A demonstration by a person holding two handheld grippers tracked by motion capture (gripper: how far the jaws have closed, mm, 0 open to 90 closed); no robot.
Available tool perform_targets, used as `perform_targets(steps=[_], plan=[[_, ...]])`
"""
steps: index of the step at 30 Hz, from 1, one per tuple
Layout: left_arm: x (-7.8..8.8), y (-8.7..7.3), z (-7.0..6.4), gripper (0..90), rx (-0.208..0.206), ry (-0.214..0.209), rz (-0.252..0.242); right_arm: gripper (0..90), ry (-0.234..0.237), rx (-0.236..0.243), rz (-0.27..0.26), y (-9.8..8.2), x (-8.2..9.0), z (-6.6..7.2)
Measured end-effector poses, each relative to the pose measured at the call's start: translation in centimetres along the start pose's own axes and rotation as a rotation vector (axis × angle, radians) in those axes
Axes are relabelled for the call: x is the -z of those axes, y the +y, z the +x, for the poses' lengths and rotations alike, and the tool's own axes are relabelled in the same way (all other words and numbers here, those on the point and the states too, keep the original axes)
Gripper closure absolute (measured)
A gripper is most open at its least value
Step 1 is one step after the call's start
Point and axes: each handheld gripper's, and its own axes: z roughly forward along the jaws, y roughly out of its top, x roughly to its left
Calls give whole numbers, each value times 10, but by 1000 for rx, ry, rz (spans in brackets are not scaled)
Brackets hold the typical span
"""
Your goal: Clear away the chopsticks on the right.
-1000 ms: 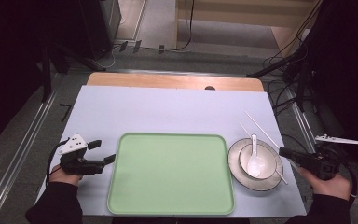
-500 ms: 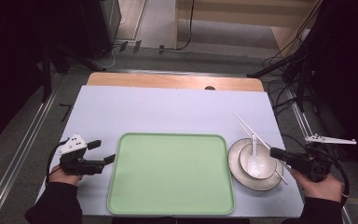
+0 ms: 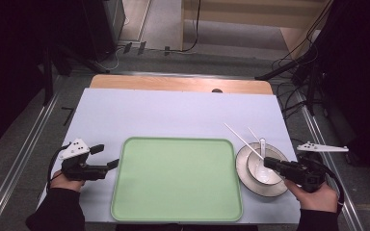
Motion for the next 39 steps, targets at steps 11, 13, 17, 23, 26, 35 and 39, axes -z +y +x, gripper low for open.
perform_targets(steps=[11, 13, 17, 23, 26, 35, 39], plan=[[1, 0, 0, 184, 0, 1, -3, 852, 4, 30, 10, -10, -11, 23], [1, 0, 0, 183, 0, 1, -2, 852, 4, 34, 10, -13, -13, 26], [1, 0, 0, 183, -3, 0, 0, 852, 0, 34, 11, -20, -19, 33], [1, 1, 0, 184, -5, -6, -3, 852, -8, 55, 40, -26, -33, 40], [1, 1, 0, 183, -4, -6, -4, 851, -13, 62, 54, -28, -38, 43], [0, 1, 0, 183, -8, -5, -3, 851, -5, 78, 123, -33, -60, 51], [1, 1, 0, 183, -7, -8, -6, 851, -5, 76, 137, -36, -68, 53]])
